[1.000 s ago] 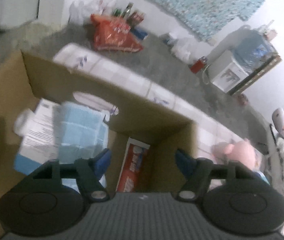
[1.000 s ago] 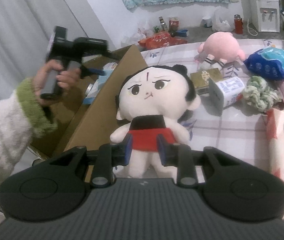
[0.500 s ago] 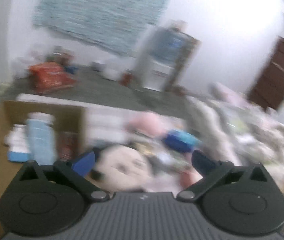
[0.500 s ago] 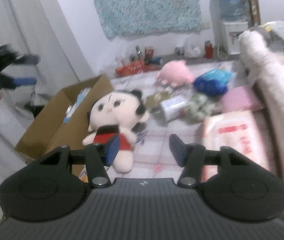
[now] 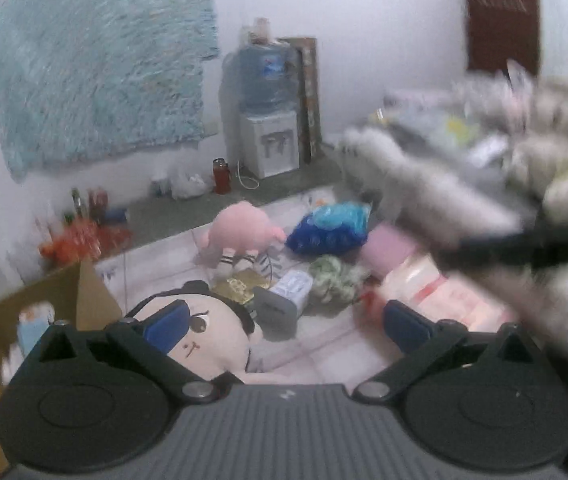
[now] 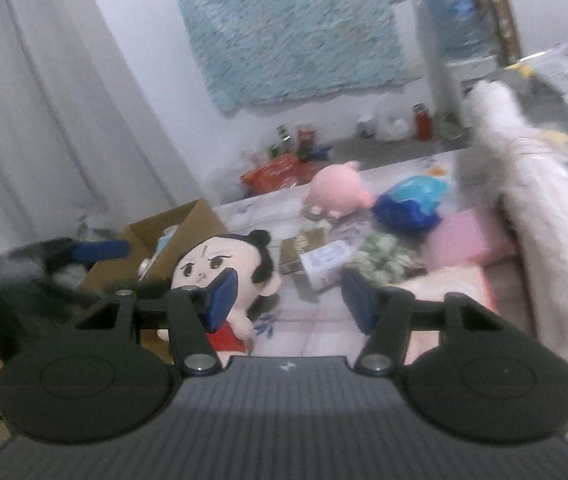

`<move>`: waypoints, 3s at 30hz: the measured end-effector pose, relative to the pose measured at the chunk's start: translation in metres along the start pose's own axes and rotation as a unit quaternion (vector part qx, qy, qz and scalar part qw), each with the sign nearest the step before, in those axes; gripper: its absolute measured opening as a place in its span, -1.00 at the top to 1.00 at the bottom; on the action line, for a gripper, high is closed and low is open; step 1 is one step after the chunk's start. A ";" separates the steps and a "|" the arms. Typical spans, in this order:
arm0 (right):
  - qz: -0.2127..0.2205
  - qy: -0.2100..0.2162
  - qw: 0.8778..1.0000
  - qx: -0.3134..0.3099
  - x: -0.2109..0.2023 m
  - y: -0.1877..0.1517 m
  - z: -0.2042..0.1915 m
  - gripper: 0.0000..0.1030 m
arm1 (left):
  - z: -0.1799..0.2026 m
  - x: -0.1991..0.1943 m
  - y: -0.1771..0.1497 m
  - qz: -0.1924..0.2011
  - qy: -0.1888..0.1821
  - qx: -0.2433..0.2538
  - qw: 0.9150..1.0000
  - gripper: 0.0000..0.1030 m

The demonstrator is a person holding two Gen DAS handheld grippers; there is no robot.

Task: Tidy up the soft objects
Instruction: 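Grasp the white yogurt cup on the sheet with the right gripper, then pass the yogurt cup from the right gripper into the left gripper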

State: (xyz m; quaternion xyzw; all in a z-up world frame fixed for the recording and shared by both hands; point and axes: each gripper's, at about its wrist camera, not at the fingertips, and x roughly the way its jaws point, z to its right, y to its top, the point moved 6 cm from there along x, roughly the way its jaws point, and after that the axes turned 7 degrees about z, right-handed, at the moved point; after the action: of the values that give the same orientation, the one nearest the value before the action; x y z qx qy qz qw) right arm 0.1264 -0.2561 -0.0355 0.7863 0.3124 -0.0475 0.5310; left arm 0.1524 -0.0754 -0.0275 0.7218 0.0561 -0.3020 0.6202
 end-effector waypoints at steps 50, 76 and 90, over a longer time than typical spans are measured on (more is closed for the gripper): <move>-0.192 0.121 0.973 0.047 0.195 -0.001 0.043 -0.16 | 0.022 0.109 -0.060 -0.071 -0.006 0.128 0.989 -0.74; -0.279 0.121 0.901 0.309 0.125 -0.134 0.012 -0.19 | 0.029 0.023 -0.127 -0.124 -0.035 0.006 0.992 -0.74; -0.243 0.046 0.943 0.221 0.093 -0.111 0.018 -0.30 | 0.030 0.040 -0.141 -0.119 -0.068 -0.034 0.990 -0.73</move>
State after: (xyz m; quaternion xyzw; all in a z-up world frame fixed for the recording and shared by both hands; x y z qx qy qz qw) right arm 0.1447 -0.2042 -0.1708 0.7852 0.5000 -0.2072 0.3009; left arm 0.1099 -0.0829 -0.1704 0.6663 0.1091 -0.4198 0.6065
